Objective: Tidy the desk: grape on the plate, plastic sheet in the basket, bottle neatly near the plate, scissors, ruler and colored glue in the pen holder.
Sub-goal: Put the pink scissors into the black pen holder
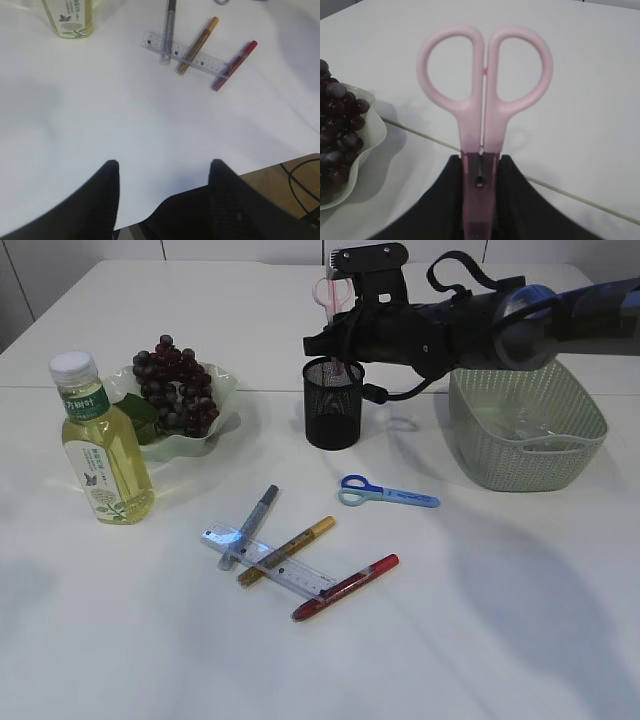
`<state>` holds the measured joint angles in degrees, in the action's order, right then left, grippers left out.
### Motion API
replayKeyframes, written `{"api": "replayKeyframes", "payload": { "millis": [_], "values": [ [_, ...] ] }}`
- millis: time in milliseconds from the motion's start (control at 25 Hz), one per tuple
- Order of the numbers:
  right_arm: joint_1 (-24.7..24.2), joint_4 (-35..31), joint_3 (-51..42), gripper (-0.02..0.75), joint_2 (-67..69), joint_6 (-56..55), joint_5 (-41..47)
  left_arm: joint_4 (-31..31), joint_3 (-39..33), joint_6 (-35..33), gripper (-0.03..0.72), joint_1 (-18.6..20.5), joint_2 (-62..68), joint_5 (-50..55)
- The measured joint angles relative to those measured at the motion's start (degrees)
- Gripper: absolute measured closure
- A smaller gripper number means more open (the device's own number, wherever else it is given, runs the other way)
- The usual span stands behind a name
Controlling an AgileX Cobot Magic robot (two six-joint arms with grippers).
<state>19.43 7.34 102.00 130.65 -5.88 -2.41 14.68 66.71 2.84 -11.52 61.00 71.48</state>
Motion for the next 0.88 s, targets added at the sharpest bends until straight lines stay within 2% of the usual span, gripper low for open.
{"api": "replayKeyframes", "payload": {
  "millis": [360,720,880],
  "values": [
    [0.0,0.0,0.0,0.553,0.0,0.0,0.7,0.9,0.0,0.0,0.273,0.0,0.0,0.0],
    [0.0,-0.3,0.0,0.437,0.0,0.0,3.2,2.1,0.0,0.0,0.273,0.0,0.0,0.0],
    [0.0,-0.5,0.9,0.418,0.0,0.0,4.6,2.1,0.0,0.0,0.273,0.0,0.0,0.0]
  ]
}}
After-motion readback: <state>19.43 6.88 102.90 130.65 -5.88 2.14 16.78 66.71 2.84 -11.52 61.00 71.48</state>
